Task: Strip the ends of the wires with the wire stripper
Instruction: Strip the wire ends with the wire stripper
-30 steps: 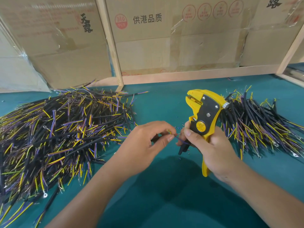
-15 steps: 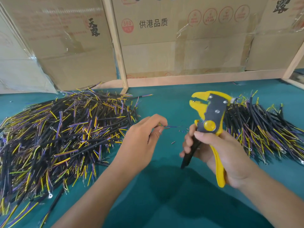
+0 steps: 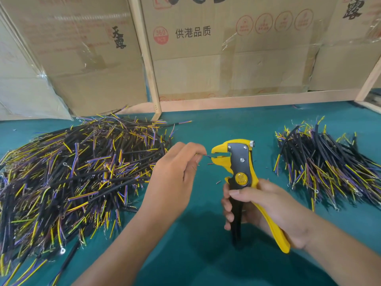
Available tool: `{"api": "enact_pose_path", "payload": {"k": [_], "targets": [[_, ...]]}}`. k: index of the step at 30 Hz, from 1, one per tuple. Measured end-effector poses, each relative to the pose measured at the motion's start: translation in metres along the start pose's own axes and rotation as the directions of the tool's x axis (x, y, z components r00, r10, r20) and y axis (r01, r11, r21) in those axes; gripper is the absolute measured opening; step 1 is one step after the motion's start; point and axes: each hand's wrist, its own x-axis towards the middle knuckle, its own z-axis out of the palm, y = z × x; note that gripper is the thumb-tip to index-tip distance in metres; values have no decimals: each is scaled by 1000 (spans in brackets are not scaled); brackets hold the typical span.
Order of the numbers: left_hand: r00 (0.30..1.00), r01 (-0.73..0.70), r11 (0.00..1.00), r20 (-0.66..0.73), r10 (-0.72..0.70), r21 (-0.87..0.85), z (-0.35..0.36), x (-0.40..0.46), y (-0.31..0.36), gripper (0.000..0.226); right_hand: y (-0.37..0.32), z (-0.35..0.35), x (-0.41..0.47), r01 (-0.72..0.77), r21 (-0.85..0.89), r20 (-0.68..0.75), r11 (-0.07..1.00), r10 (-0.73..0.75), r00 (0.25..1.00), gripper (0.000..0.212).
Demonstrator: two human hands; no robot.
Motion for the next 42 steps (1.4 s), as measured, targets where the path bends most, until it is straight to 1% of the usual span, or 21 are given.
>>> {"api": "enact_pose_path", "payload": {"k": [4, 10, 17, 21, 23, 29, 38, 42], "targets": [[999, -16, 1000, -33, 17, 10, 1, -1, 3, 13, 1, 2, -1, 4, -7, 24, 1000, -4, 1000, 16], [998, -61, 997, -14, 61, 38, 1, -2, 4, 14, 1, 4, -1, 26, 14, 39, 1000, -27, 999, 16], [1000, -5, 1000, -7, 5, 20, 4, -4, 5, 12, 1, 4, -2, 41, 9, 56, 999, -41, 998, 25], [999, 26, 1000, -29, -25, 9, 3, -3, 5, 10, 1, 5, -2, 46, -1, 41, 999, -46, 998, 19], [999, 36, 999, -34, -36, 4, 4, -2, 4, 9, 2, 5, -2, 42, -3, 34, 999, -42, 999, 19], [1000, 16, 1000, -5, -16, 7, 3, -2, 3, 8, 1, 6, -3, 28, 17, 44, 999, -28, 999, 30], [999, -39, 999, 33, 39, 2, 2, -1, 1, 9, -6, 3, -6, -14, 23, -48, 1000, 15, 999, 42], [998, -28, 1000, 59, 29, -14, 2, -1, 1, 8, -7, 3, -7, -14, 8, -51, 1000, 15, 999, 44]]}}
